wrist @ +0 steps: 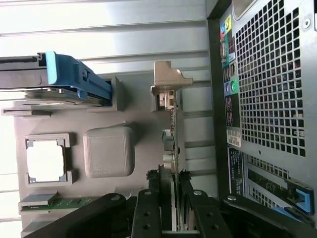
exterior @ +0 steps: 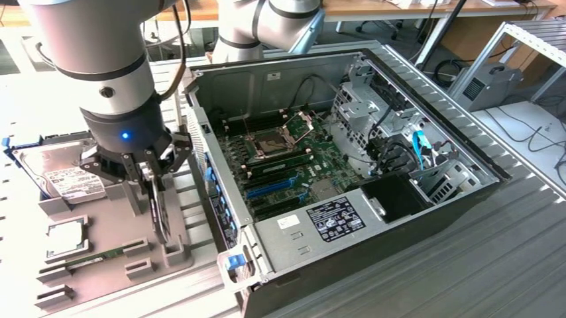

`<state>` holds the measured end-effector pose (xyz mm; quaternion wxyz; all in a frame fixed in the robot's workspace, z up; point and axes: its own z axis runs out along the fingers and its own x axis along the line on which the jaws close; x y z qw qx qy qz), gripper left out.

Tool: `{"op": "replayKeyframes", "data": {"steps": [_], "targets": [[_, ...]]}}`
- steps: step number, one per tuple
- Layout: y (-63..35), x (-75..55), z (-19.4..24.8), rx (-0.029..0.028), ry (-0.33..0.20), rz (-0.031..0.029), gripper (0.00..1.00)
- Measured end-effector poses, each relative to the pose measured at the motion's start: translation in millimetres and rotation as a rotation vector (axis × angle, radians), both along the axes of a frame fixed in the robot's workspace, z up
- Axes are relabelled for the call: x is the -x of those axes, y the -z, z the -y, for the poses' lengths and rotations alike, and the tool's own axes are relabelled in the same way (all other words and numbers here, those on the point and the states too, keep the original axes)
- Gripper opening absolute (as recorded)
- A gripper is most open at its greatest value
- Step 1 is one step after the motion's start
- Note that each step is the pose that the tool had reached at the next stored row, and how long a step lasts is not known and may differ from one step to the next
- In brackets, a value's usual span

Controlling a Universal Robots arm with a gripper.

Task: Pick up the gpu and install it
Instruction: 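Pick up the gpu and move the gpu toward the slot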

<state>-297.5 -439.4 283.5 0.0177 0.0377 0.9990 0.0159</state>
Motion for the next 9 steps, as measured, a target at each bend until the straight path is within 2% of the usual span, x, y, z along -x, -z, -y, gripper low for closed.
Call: {"op": "replayKeyframes", "data": {"steps": [9], "targets": [[-15.3, 0.0, 0.0, -0.0001, 0.0, 0.0, 0.27]]}}
